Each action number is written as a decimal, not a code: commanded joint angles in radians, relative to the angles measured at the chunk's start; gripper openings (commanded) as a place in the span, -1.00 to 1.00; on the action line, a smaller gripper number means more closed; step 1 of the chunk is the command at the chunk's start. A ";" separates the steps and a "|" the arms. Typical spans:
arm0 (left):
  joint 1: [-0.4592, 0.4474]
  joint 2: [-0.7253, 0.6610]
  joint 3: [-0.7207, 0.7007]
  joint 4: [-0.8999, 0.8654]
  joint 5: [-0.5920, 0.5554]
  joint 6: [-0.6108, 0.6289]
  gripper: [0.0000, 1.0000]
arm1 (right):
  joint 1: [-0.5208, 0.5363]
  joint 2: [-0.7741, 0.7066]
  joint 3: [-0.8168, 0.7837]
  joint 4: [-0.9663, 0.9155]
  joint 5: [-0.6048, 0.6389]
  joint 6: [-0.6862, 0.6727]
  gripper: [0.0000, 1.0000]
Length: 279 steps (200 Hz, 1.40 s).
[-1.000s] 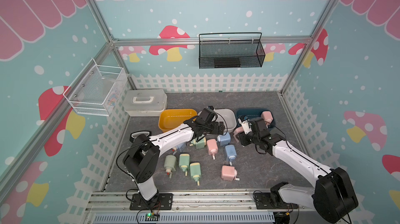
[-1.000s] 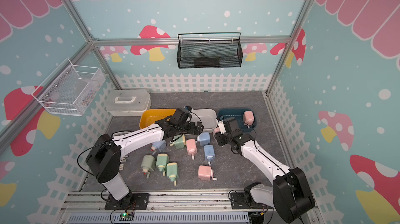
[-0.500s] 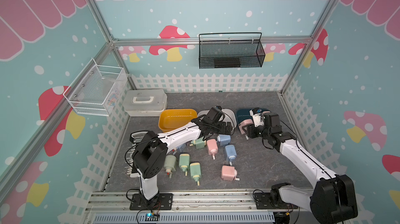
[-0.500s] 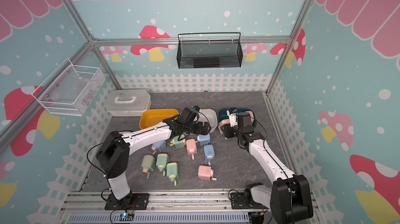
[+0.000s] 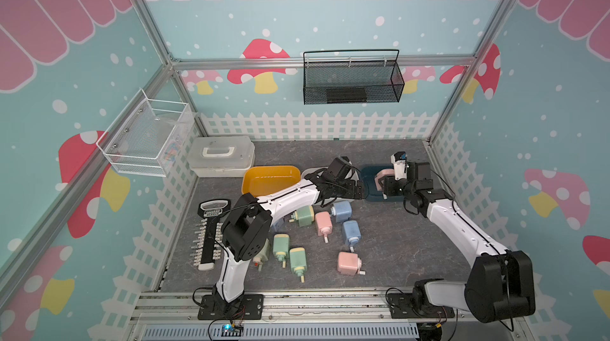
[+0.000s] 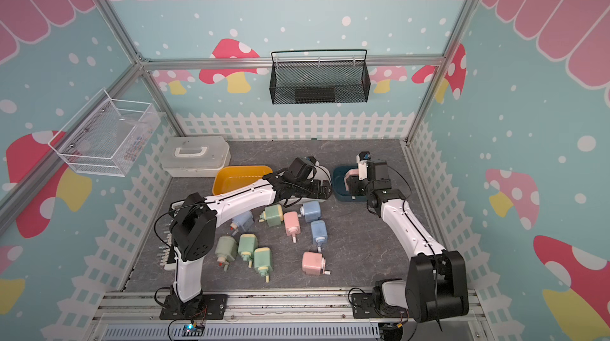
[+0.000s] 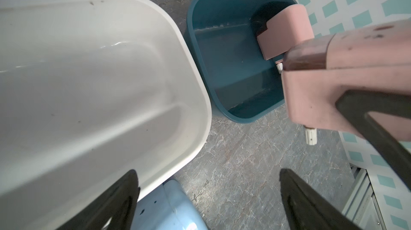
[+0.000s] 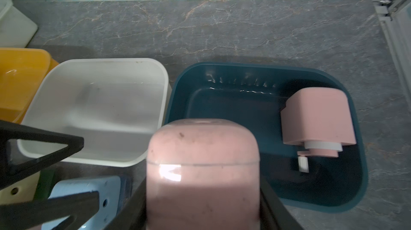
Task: Place the pencil sharpeners by color into the storage box
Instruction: Place the pencil sharpener in the storage box.
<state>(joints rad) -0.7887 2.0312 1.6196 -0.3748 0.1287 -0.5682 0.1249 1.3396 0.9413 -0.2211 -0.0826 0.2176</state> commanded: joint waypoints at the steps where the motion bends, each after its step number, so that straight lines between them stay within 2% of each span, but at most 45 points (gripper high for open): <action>1: -0.006 0.032 0.055 -0.041 0.000 0.016 0.97 | -0.004 0.045 0.065 -0.017 0.098 -0.029 -1.00; 92: -0.006 0.127 0.183 -0.088 0.032 0.028 0.97 | -0.004 0.225 0.201 -0.101 0.258 -0.111 -1.00; 204: 0.000 0.296 0.394 -0.153 -0.003 0.034 0.97 | -0.002 0.388 0.313 -0.144 0.312 -0.107 -1.00; 279: 0.030 0.418 0.534 -0.220 -0.056 0.013 0.98 | -0.002 0.503 0.392 -0.189 0.338 -0.123 -0.69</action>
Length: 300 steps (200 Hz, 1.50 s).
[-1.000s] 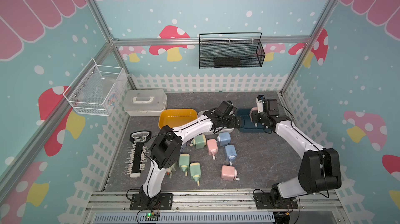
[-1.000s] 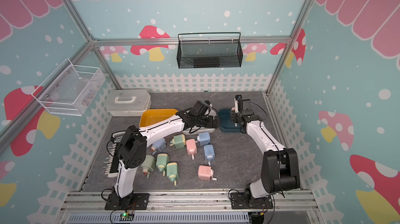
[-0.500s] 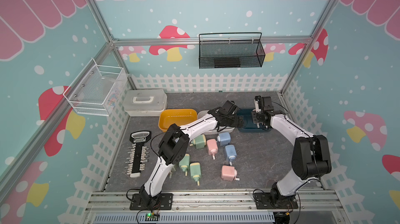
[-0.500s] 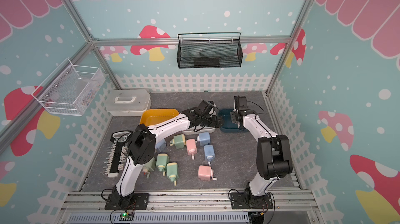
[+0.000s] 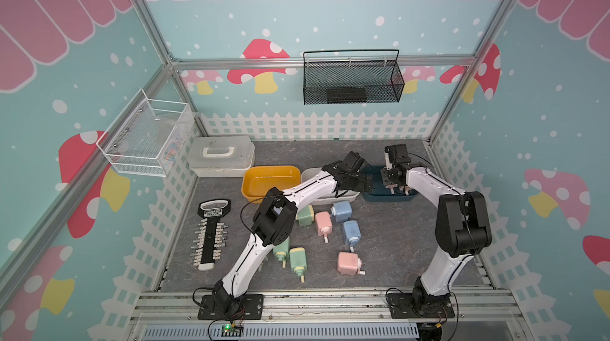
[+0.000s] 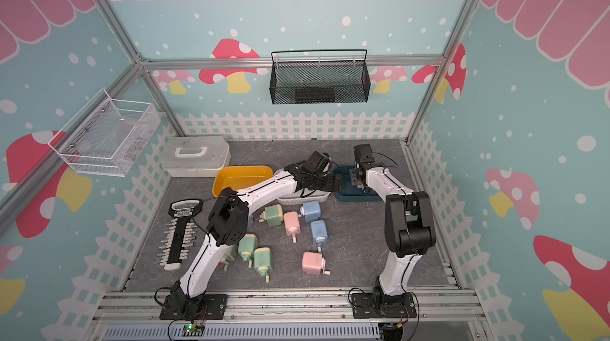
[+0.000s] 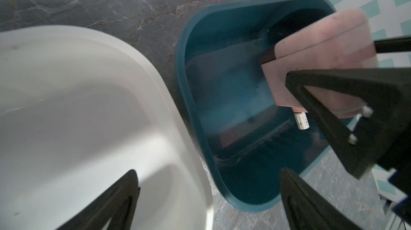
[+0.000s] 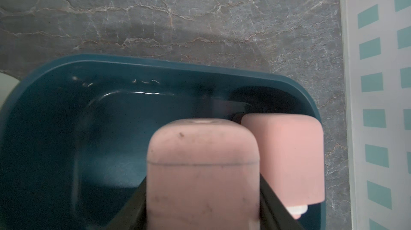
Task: Place the pencil sharpeners by color into the storage box
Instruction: Place the pencil sharpener in the storage box.
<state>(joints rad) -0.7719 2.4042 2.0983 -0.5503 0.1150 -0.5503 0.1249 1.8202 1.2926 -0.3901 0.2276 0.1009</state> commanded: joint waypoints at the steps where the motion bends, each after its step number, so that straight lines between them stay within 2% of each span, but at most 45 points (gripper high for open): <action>1: 0.014 0.047 0.058 -0.046 -0.044 -0.005 0.98 | -0.002 0.023 0.040 -0.020 0.027 -0.005 -0.68; 44: 0.017 0.094 0.116 -0.073 -0.061 -0.014 0.98 | -0.003 0.059 0.055 -0.031 0.034 0.004 -0.50; 68: 0.017 0.098 0.117 -0.073 -0.073 -0.035 0.98 | -0.002 0.073 0.063 -0.036 0.040 0.005 -0.33; 132: 0.019 0.102 0.108 -0.076 -0.101 -0.063 0.97 | -0.002 0.126 0.076 -0.058 0.106 -0.003 -0.09; 190: 0.019 0.099 0.096 -0.074 -0.101 -0.069 0.97 | -0.002 0.122 0.077 -0.061 0.091 0.000 0.06; 207: 0.019 0.096 0.093 -0.075 -0.101 -0.069 0.98 | -0.002 0.110 0.074 -0.062 0.073 -0.002 0.19; 300: 0.012 0.086 0.088 -0.075 -0.114 -0.066 0.98 | -0.001 0.049 0.062 -0.065 0.067 -0.004 0.24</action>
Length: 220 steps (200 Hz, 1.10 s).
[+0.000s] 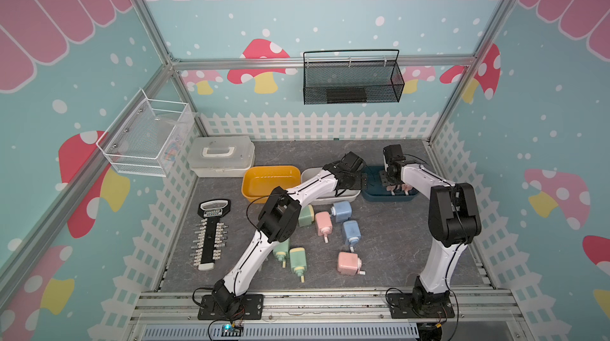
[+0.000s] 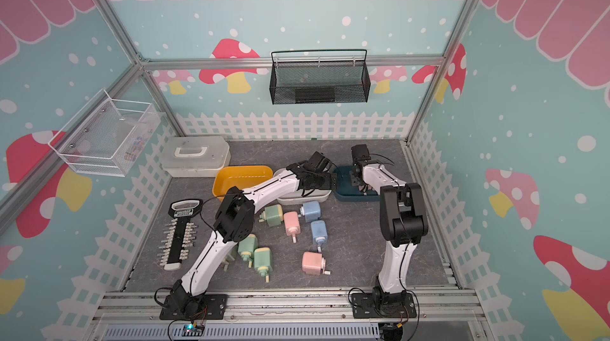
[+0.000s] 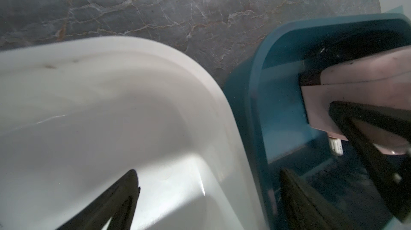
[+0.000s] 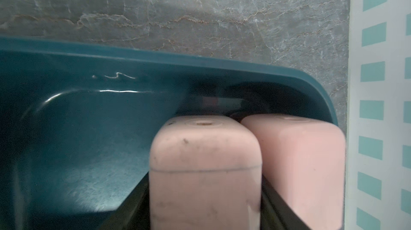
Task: Place the pencil sharpeners by color into the storage box
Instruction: Place the pencil sharpener in the storage box.
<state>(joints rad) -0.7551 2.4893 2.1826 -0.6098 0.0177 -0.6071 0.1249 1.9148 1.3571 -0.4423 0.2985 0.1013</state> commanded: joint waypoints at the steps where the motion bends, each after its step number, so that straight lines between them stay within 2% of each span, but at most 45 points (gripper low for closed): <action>1: -0.004 0.002 0.003 -0.015 -0.016 -0.008 0.98 | -0.001 -0.046 -0.003 -0.013 -0.003 -0.005 0.23; 44: -0.004 -0.001 0.005 -0.016 -0.016 -0.008 0.98 | 0.001 -0.076 -0.010 -0.018 0.005 -0.002 0.25; 62: -0.004 0.001 0.006 -0.015 -0.013 -0.009 0.97 | 0.001 -0.105 -0.019 -0.020 -0.002 -0.003 0.40; 107: -0.004 0.004 0.008 -0.015 -0.012 -0.011 0.98 | 0.002 -0.179 -0.067 0.023 0.016 -0.024 0.49; 113: -0.004 0.004 0.008 -0.015 -0.011 -0.011 0.98 | 0.002 -0.181 -0.073 0.030 0.027 -0.030 0.54; 115: -0.004 0.004 0.008 -0.016 -0.010 -0.011 0.97 | 0.002 -0.181 -0.074 0.032 0.030 -0.032 0.63; 118: -0.004 0.004 0.008 -0.016 -0.010 -0.011 0.98 | 0.002 -0.180 -0.075 0.034 0.036 -0.036 0.89; 121: -0.004 0.005 0.010 -0.016 -0.010 -0.011 0.98 | 0.002 -0.179 -0.075 0.034 0.042 -0.040 0.97; 220: -0.004 0.002 0.002 -0.019 -0.005 -0.007 0.97 | 0.002 -0.024 0.042 -0.056 0.112 -0.011 0.97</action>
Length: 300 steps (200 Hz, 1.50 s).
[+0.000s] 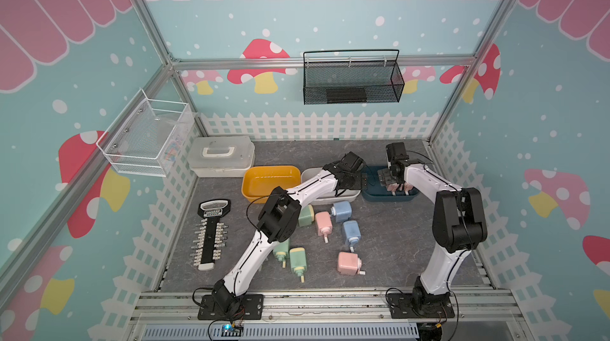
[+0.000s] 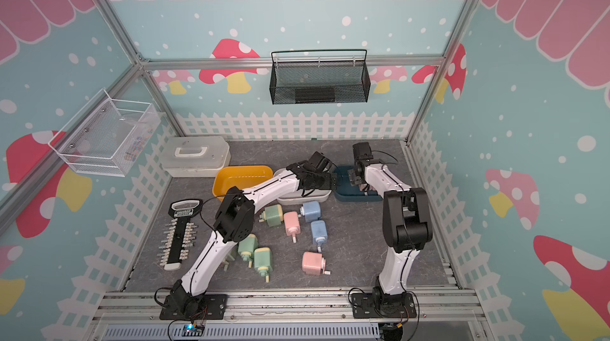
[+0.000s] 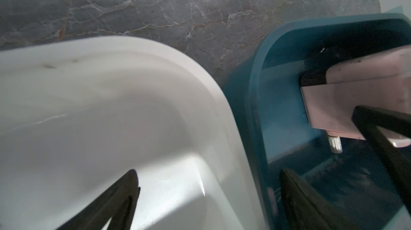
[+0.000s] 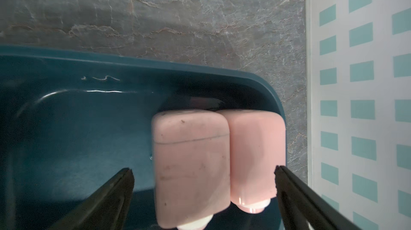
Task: Place the pencil sharpeners by color into the storage box
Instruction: Place the pencil sharpener in the storage box.
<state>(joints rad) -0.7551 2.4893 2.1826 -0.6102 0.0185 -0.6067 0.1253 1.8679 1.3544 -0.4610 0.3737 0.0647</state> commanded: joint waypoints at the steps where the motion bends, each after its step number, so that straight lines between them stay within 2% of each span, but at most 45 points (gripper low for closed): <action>1: -0.004 0.001 0.003 -0.019 -0.006 -0.007 0.98 | 0.002 0.024 0.045 -0.039 0.039 0.027 0.97; 51: -0.004 -0.006 -0.004 -0.020 -0.007 -0.008 0.98 | 0.002 0.064 0.060 -0.081 0.148 0.035 0.97; 84: -0.007 -0.029 -0.012 -0.021 0.011 -0.007 0.98 | 0.002 0.065 0.068 -0.092 0.147 0.034 0.97; 123: -0.007 -0.057 -0.016 -0.021 0.017 0.007 0.98 | 0.002 0.042 0.057 -0.080 0.029 0.032 0.97; 157: -0.009 -0.084 -0.028 -0.020 0.013 0.012 0.98 | 0.003 -0.046 0.031 -0.065 -0.058 0.041 0.97; 217: -0.007 -0.030 0.029 -0.039 -0.026 0.036 0.98 | 0.004 -0.182 -0.049 -0.046 -0.128 0.072 0.97; 272: -0.008 0.012 0.090 -0.097 -0.126 0.050 0.92 | 0.005 -0.455 -0.273 0.029 -0.292 0.172 0.97; 300: -0.007 0.020 0.097 -0.099 -0.099 0.048 0.92 | 0.005 -0.580 -0.375 0.057 -0.421 0.228 0.97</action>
<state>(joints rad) -0.7597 2.4763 2.2467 -0.6754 -0.0711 -0.5720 0.1261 1.3659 1.0431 -0.4427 0.0902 0.2165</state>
